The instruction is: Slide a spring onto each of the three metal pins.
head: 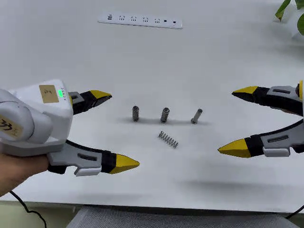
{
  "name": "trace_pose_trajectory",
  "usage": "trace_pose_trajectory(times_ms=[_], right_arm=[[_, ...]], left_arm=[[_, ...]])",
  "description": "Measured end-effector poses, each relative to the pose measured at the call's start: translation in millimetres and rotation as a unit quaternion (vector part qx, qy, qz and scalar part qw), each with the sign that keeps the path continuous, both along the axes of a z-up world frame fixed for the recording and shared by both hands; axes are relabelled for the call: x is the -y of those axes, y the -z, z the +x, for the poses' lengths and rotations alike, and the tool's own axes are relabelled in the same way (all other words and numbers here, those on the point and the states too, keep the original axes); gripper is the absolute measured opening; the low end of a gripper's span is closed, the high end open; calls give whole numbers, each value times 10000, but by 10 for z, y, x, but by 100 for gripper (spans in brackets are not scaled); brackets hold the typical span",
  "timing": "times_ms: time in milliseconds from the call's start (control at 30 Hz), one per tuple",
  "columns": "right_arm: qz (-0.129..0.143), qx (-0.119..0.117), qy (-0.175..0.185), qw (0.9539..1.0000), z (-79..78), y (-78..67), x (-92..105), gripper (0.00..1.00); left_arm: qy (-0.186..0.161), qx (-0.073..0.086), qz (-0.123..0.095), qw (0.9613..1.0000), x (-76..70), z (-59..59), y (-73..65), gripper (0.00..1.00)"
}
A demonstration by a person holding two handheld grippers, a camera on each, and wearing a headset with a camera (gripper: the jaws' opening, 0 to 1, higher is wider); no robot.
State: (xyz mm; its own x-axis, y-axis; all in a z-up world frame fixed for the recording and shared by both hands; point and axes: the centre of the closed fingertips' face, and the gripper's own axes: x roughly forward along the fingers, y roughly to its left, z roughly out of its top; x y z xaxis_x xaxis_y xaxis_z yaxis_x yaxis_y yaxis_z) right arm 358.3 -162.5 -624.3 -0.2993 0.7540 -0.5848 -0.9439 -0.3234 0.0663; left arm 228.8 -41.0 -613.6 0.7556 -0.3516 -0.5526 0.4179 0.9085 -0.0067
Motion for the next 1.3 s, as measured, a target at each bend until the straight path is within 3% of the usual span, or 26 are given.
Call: trace_pose_trajectory(times_ms=[133,200,367,400,567,600,700,767,800,900,1000,1033,1067,1167,1233,1300], right_arm=[[151,-129,169,9997,88,100,170,93],[211,-183,272,9992,42,76,245,94],[273,-242,481,9982,162,161,422,94],[278,-246,520,9980,181,183,459,94],[348,-269,686,9967,153,177,555,94],[356,-283,721,9964,218,203,605,93],[361,-281,768,9960,204,233,666,93],[370,-314,807,9956,176,243,691,93],[376,-324,823,9954,172,247,704,93],[371,-370,893,9946,161,278,744,93],[396,-389,927,9941,170,290,745,92],[403,-392,941,9940,171,290,744,92],[427,-399,961,9937,151,281,744,92],[452,-418,978,9933,139,271,741,92],[459,-433,996,9930,141,273,742,92],[435,-431,1009,9930,139,282,753,92]], left_arm=[[284,-87,140,9995,90,66,17,85],[425,-176,193,9988,136,111,42,81],[967,-439,385,9936,372,243,218,74],[1090,-560,430,9915,425,266,290,73],[1463,-831,812,9824,506,384,541,63],[1550,-946,941,9789,511,403,618,62],[1815,-1107,1098,9709,569,443,784,58],[1955,-1299,1315,9631,554,447,916,54],[2029,-1297,1416,9602,556,461,952,53],[1991,-1393,1506,9583,558,521,1074,51],[1951,-1392,1454,9599,579,592,1119,50],[1958,-1407,1479,9592,580,602,1141,47],[1994,-1476,1682,9540,532,606,1190,45],[1913,-1601,1635,9545,522,637,1251,42],[1946,-1649,1771,9506,496,639,1300,41],[1932,-1673,1767,9505,488,650,1324,40]])
